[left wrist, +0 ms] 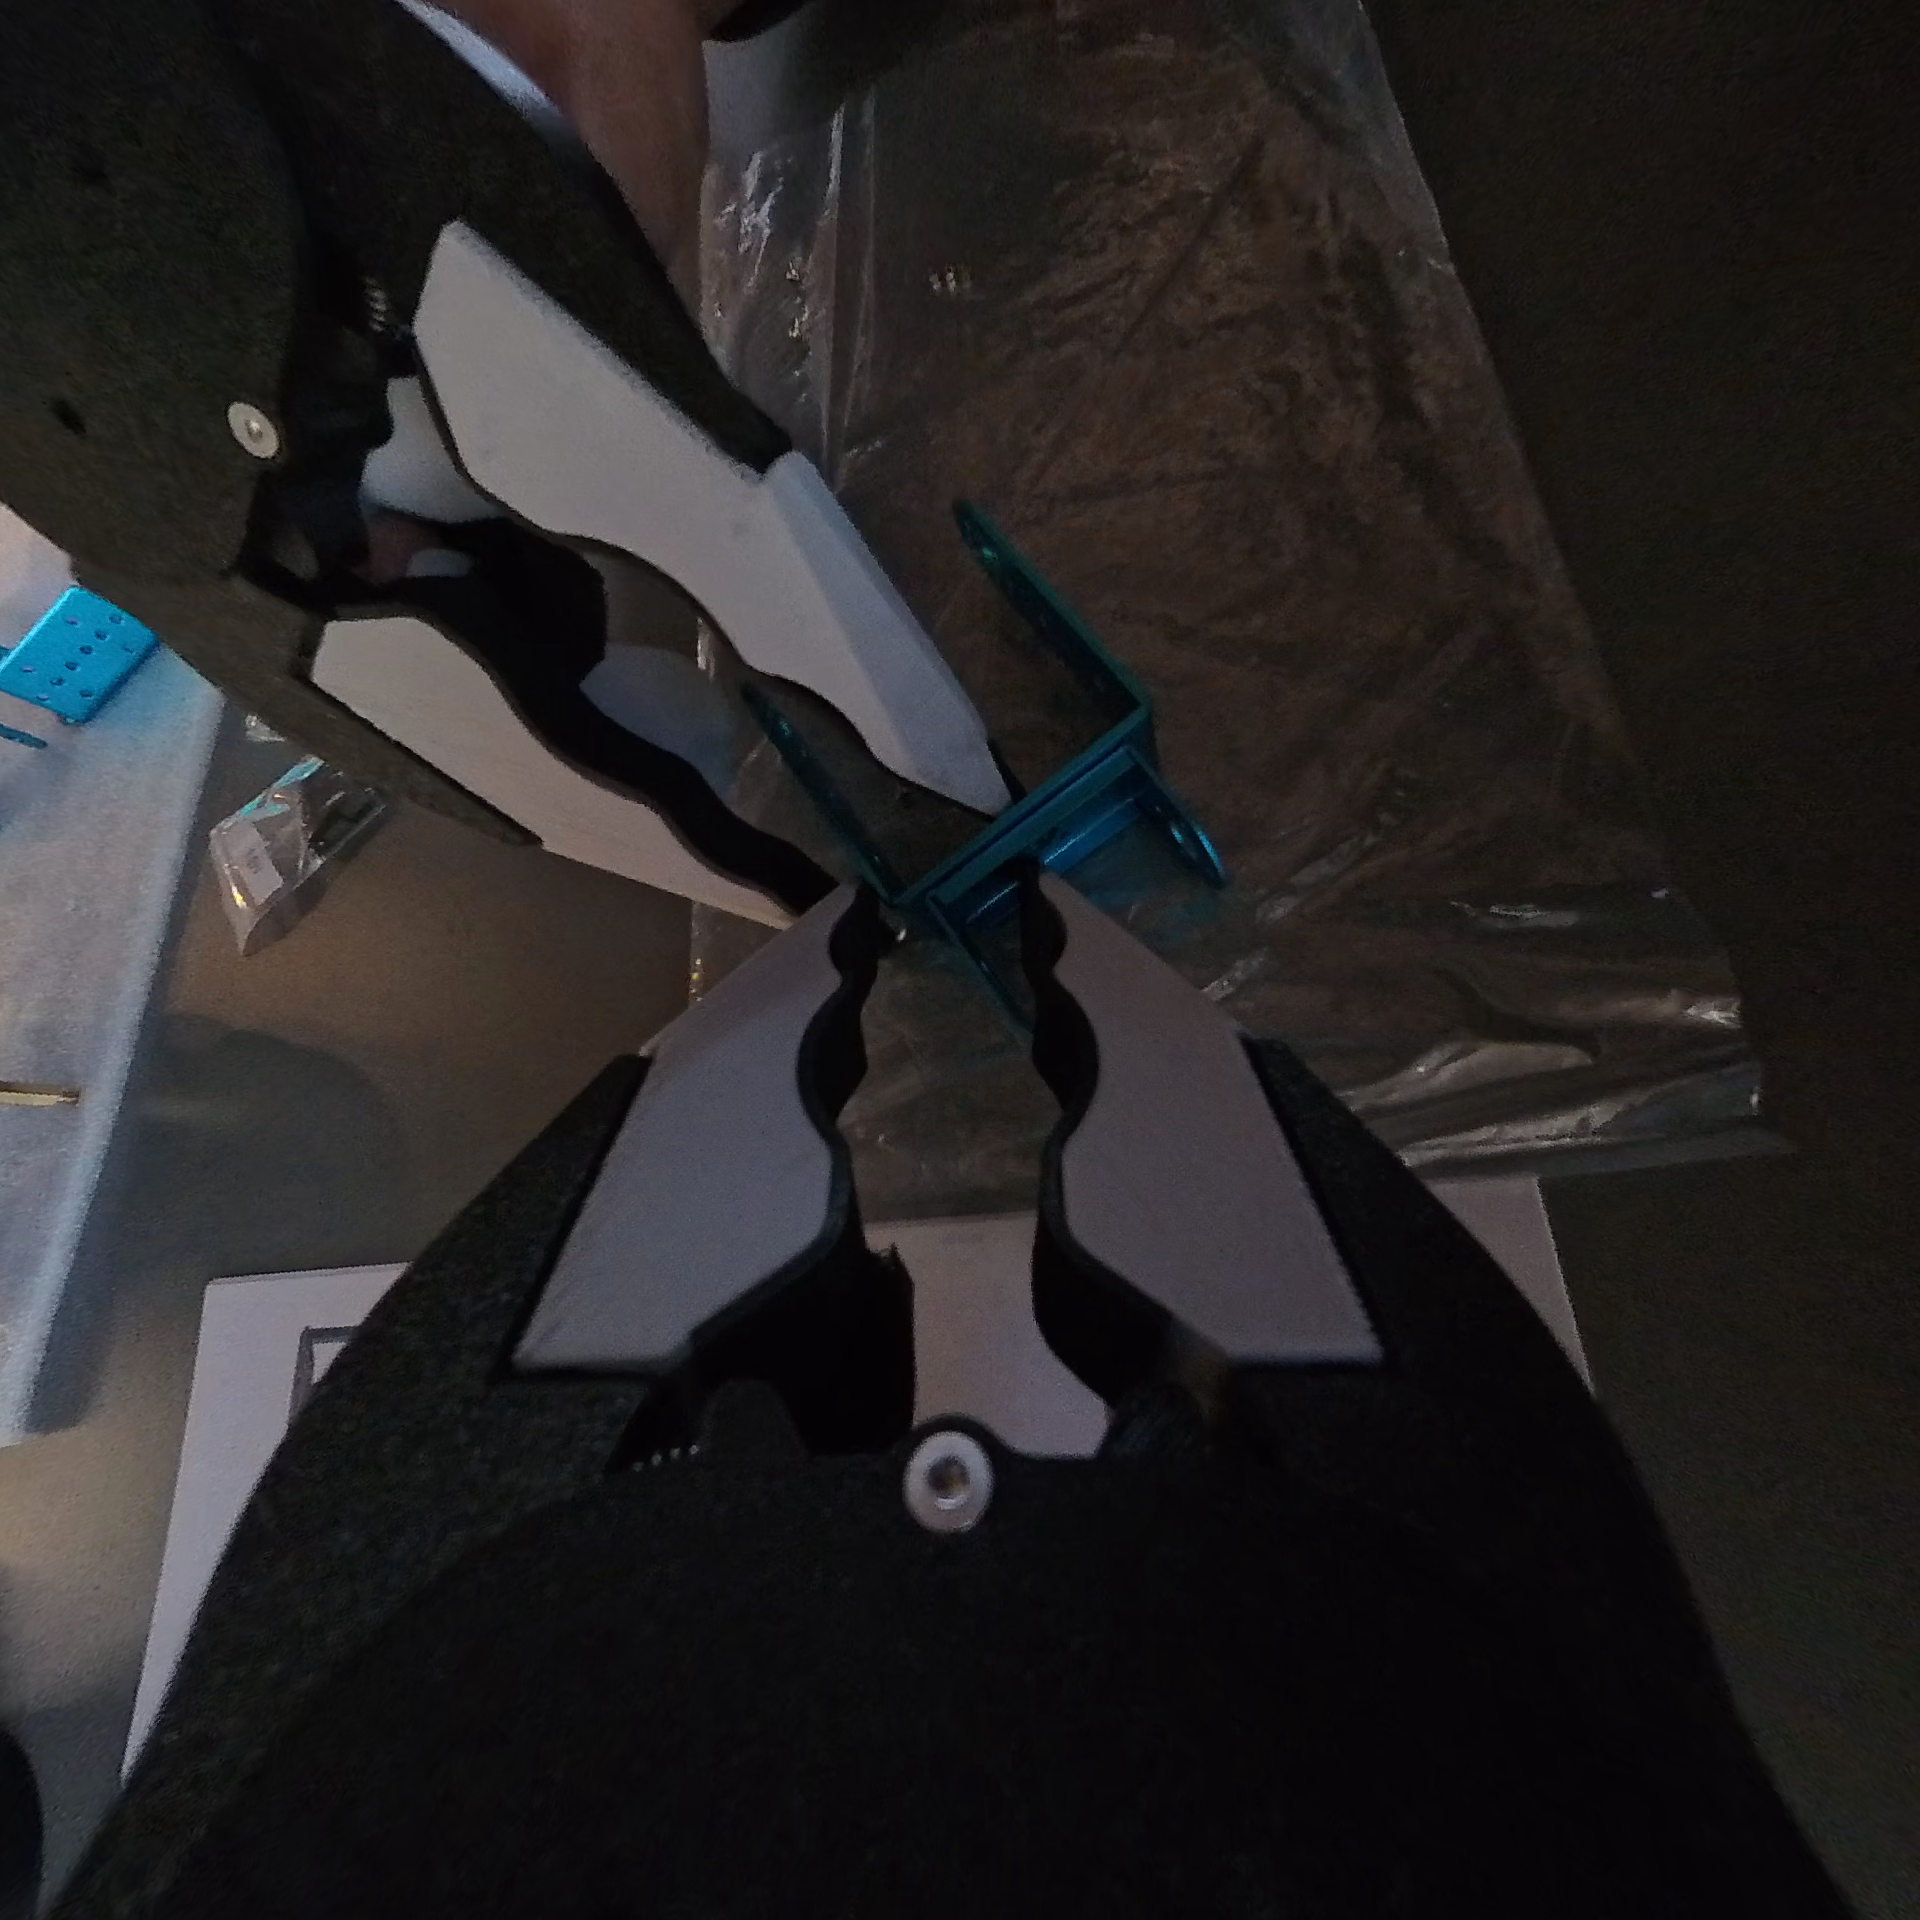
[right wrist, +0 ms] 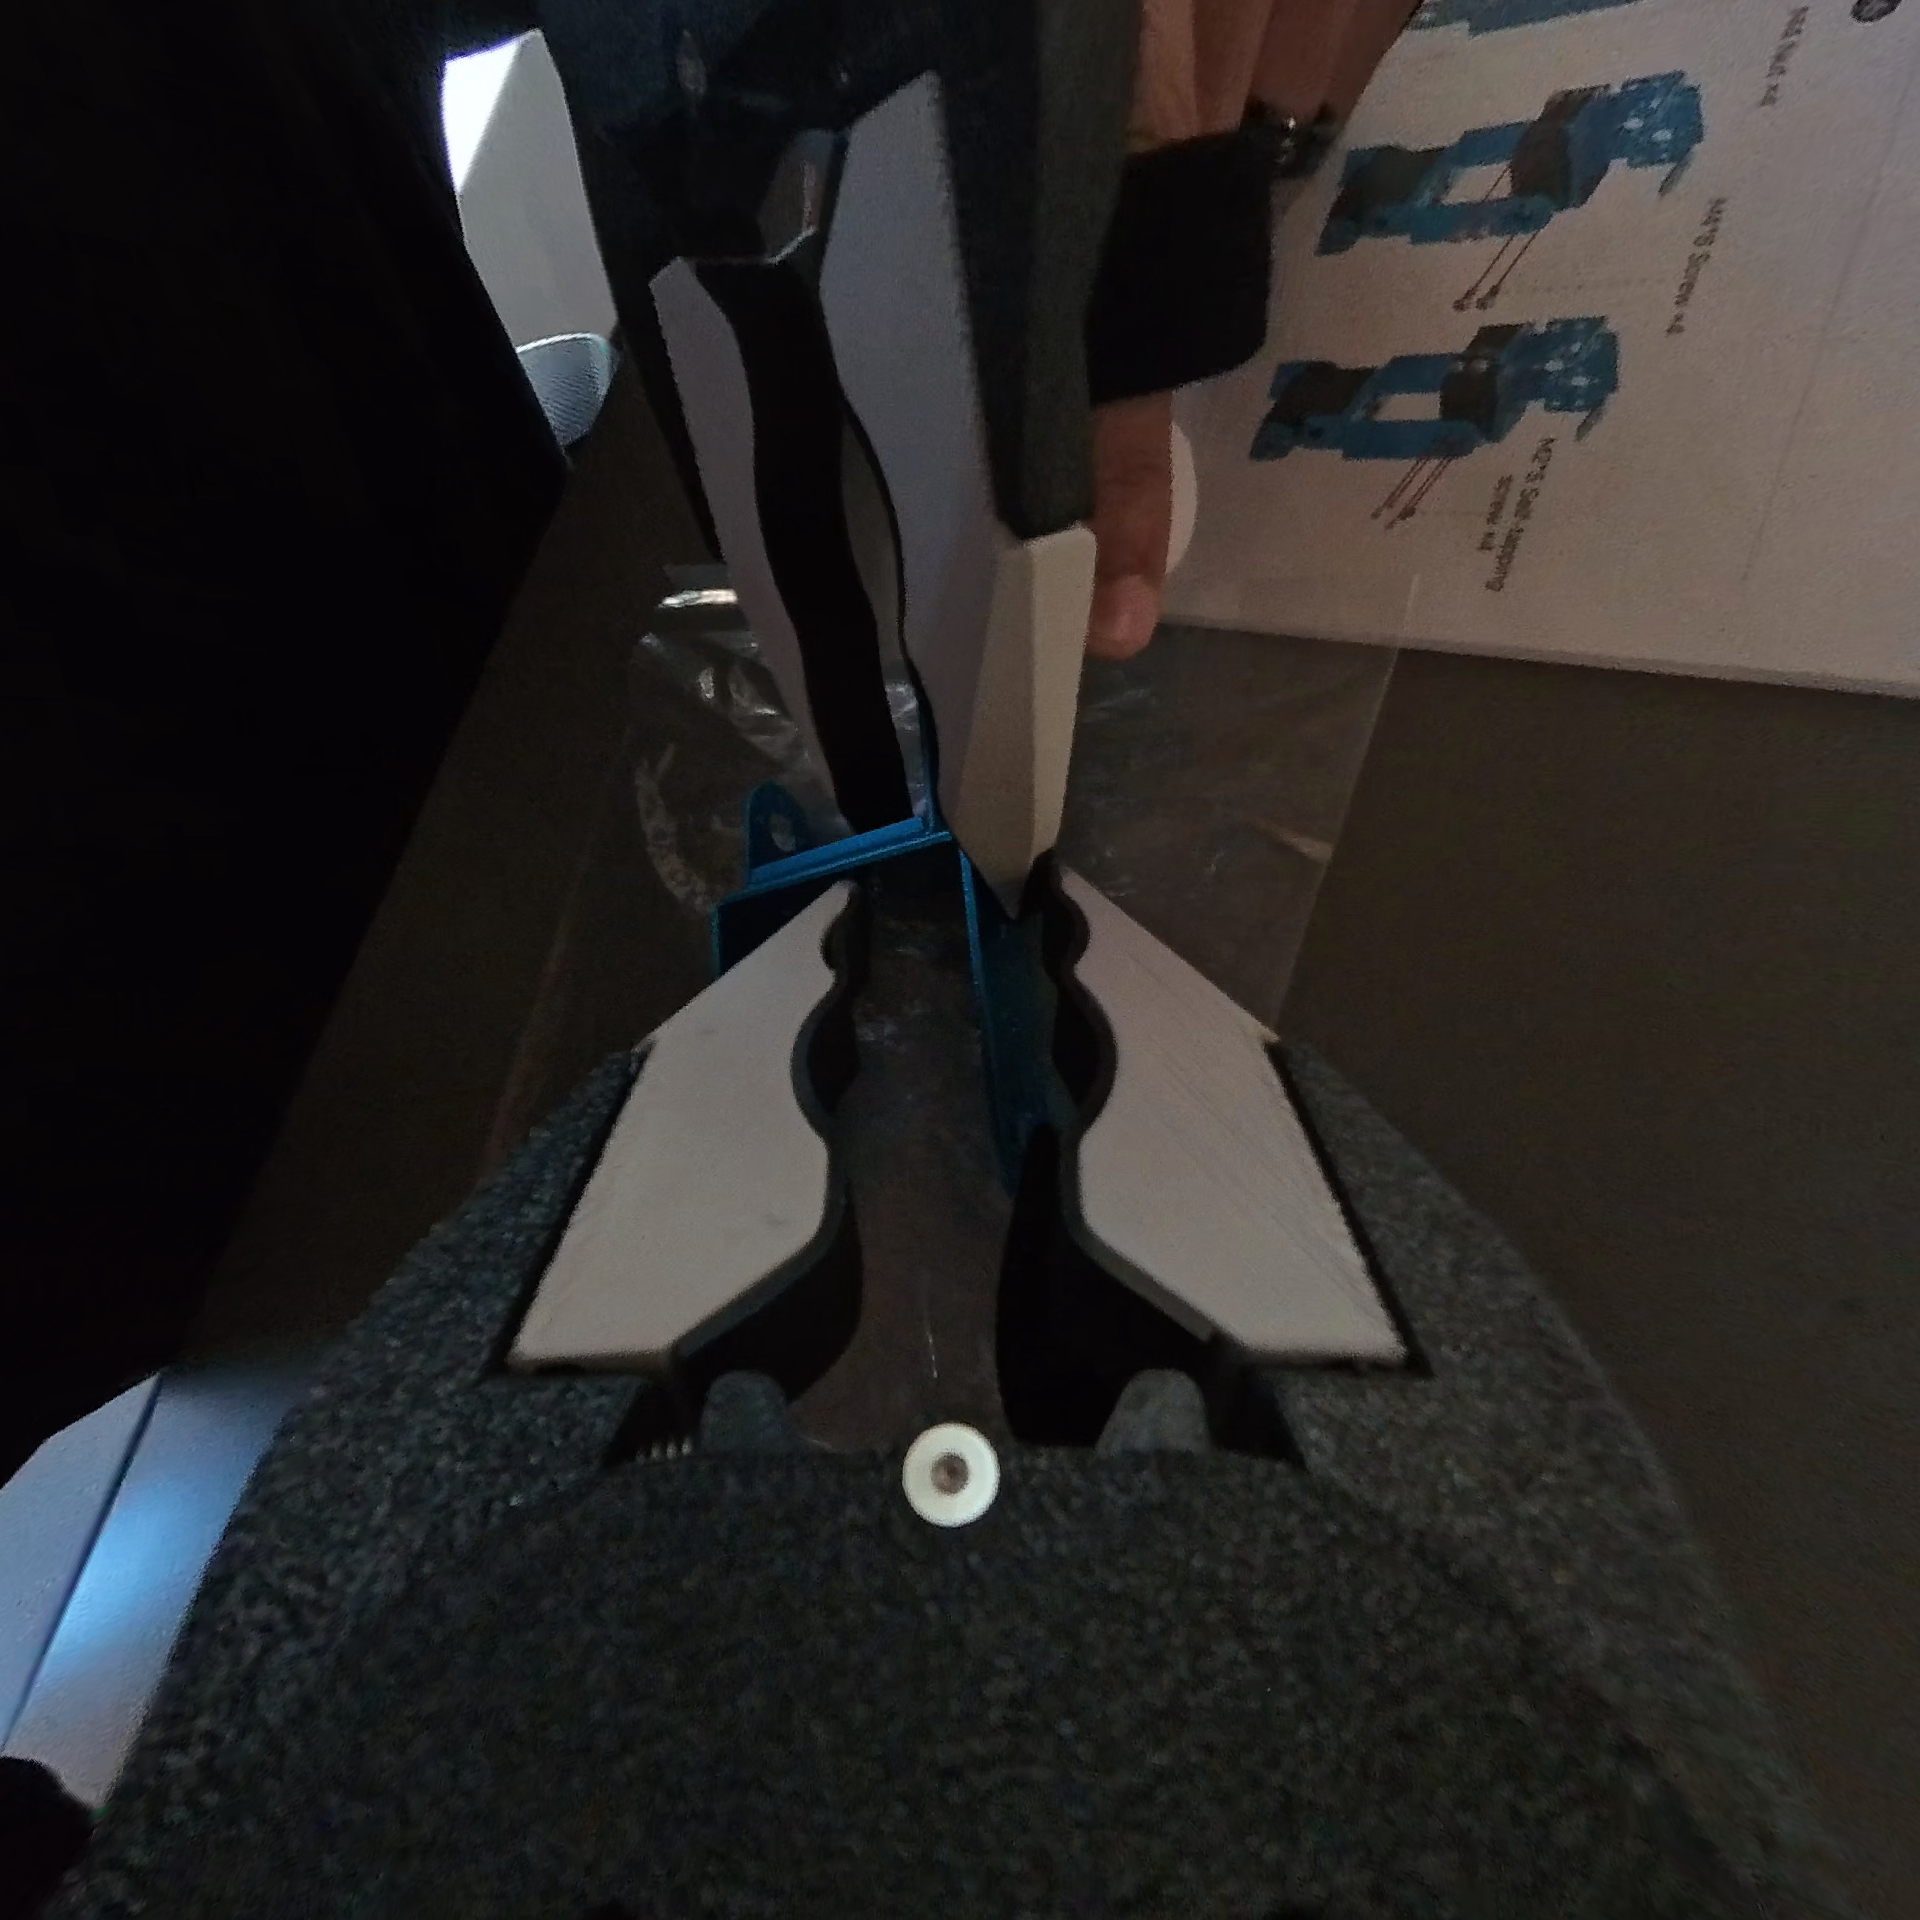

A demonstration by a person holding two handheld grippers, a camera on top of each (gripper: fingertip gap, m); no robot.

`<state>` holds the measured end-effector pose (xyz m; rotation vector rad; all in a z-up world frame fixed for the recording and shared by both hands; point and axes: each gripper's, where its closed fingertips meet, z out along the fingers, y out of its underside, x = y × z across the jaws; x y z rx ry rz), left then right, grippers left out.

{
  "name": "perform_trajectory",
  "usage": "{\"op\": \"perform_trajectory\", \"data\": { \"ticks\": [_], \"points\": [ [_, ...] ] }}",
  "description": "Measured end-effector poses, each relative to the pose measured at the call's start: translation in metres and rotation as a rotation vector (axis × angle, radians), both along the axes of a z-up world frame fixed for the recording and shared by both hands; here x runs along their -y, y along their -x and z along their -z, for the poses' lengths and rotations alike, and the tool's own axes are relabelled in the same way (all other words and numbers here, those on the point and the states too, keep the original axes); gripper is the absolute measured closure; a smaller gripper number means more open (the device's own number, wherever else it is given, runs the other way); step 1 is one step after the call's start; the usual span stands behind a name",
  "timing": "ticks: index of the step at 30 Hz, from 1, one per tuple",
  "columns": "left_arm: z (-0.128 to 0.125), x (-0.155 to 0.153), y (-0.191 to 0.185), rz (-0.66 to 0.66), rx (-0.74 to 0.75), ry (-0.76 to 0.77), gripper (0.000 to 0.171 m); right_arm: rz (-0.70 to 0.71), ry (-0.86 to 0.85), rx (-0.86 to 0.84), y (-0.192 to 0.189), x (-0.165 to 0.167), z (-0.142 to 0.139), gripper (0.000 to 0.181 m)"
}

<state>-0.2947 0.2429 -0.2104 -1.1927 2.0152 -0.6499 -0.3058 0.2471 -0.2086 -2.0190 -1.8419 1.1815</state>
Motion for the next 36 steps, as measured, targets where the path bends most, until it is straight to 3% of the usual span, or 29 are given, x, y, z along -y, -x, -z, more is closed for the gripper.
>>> {"op": "perform_trajectory", "data": {
  "ticks": [9, 12, 16, 18, 22, 24, 26, 28, 31, 36],
  "points": [
    [0.0, 0.0, -0.001, -0.002, 0.003, 0.001, 0.145, 0.013, 0.05, 0.006, 0.0, 0.0, 0.0, 0.148],
    [0.0, 0.0, -0.001, 0.0, 0.001, 0.0, 0.144, -0.005, -0.038, 0.016, -0.002, -0.002, 0.001, 0.147],
    [0.0, 0.0, 0.001, -0.004, -0.007, 0.015, 0.144, -0.02, -0.13, -0.025, -0.014, 0.0, -0.015, 0.13],
    [-0.001, -0.002, 0.003, -0.018, -0.016, 0.02, 0.142, -0.048, -0.172, -0.046, -0.023, 0.009, -0.02, 0.108],
    [-0.003, -0.009, 0.014, -0.027, -0.062, 0.026, 0.131, -0.034, -0.436, -0.001, -0.024, 0.005, -0.006, 0.081],
    [-0.002, -0.009, 0.018, -0.018, -0.08, 0.059, 0.13, -0.029, -0.58, 0.07, -0.024, -0.004, 0.007, 0.084],
    [0.0, -0.008, 0.023, -0.007, -0.11, 0.09, 0.132, -0.045, -0.553, 0.051, -0.02, 0.002, 0.004, 0.085],
    [0.002, -0.004, 0.026, 0.016, -0.133, 0.112, 0.143, -0.045, -0.548, 0.073, -0.021, 0.0, 0.008, 0.087],
    [0.004, 0.002, 0.027, 0.043, -0.144, 0.113, 0.158, -0.044, -0.497, 0.048, -0.019, 0.003, 0.007, 0.114],
    [0.004, -0.001, 0.027, 0.055, -0.131, 0.079, 0.163, -0.029, -0.433, 0.015, -0.017, 0.005, 0.0, 0.116]
  ]
}}
